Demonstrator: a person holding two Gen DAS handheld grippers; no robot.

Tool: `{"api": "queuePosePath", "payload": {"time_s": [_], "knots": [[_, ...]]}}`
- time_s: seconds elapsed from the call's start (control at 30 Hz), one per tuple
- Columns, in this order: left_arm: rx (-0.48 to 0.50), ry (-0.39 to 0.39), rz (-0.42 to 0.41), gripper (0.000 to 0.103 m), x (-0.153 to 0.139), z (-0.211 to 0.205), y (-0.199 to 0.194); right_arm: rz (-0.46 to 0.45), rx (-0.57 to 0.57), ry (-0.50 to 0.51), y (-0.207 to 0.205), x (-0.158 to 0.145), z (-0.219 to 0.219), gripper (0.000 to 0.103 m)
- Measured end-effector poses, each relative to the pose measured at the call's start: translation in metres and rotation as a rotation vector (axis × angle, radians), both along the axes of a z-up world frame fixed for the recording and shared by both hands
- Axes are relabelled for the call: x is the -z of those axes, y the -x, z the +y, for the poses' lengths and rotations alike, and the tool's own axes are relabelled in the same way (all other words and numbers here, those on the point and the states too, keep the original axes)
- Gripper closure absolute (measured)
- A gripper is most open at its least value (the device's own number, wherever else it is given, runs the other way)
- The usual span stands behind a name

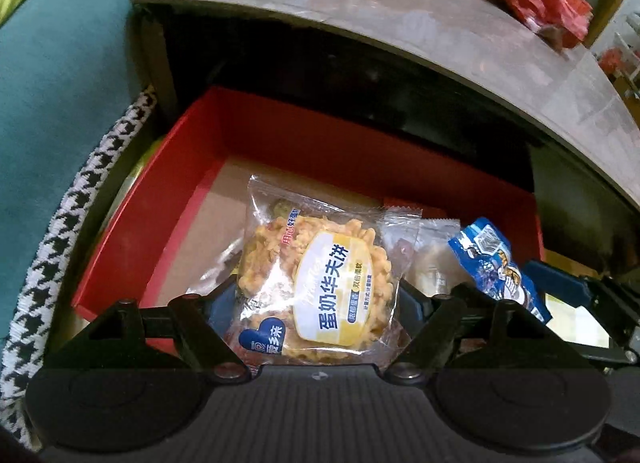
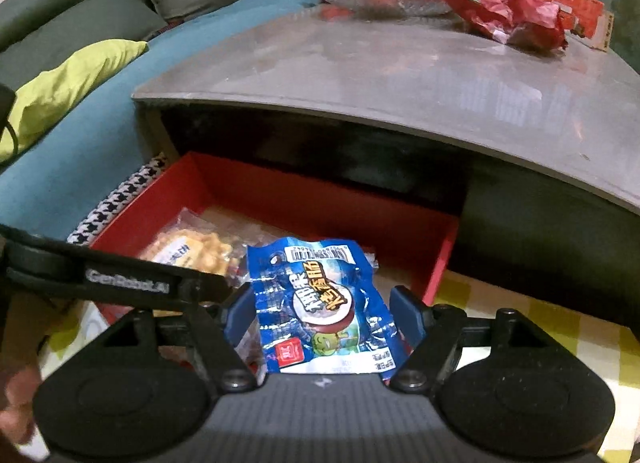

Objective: Organize snacks
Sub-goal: 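Lower the waffle packet into the red box while the right tool carries the sausage packet, then open the right tool to drop the blue sausage packet into the red box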

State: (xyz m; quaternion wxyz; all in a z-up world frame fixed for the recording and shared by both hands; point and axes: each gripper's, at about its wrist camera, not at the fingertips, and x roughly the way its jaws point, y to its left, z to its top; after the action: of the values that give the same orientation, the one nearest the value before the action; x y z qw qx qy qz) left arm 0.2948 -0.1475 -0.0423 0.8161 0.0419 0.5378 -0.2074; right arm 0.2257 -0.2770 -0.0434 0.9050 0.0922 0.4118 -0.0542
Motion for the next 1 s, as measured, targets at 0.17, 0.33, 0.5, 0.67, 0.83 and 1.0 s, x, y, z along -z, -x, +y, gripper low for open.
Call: {"api": "queuePosePath", "payload": {"time_s": [0.17,0.33,0.5,0.67,0.83,1.0], "knots": [[-0.031,0.026,-0.007,0.013,-0.008,0.009,-0.002,-0.01,0.007,-0.009,0.001,0.001,-0.002,0.009],[-0.034,0.058,-0.006,0.008,-0.018,0.013,0.0,-0.022,-0.025,-0.006,0.004,-0.004,0.004,0.006],[-0.033,0.071,-0.013,0.008,-0.028,0.014,0.003,-0.022,-0.043,0.046,0.007,-0.008,0.012,0.006],[-0.035,0.072,-0.016,0.008,-0.036,0.02,0.009,-0.032,-0.043,0.036,0.017,-0.015,0.012,0.006],[-0.022,0.062,-0.022,0.008,-0.043,0.028,0.024,-0.039,-0.038,0.013,0.029,-0.024,0.013,0.006],[-0.014,0.047,-0.014,0.008,-0.047,0.044,0.047,-0.042,-0.046,0.03,0.043,-0.031,0.018,0.006]]}}
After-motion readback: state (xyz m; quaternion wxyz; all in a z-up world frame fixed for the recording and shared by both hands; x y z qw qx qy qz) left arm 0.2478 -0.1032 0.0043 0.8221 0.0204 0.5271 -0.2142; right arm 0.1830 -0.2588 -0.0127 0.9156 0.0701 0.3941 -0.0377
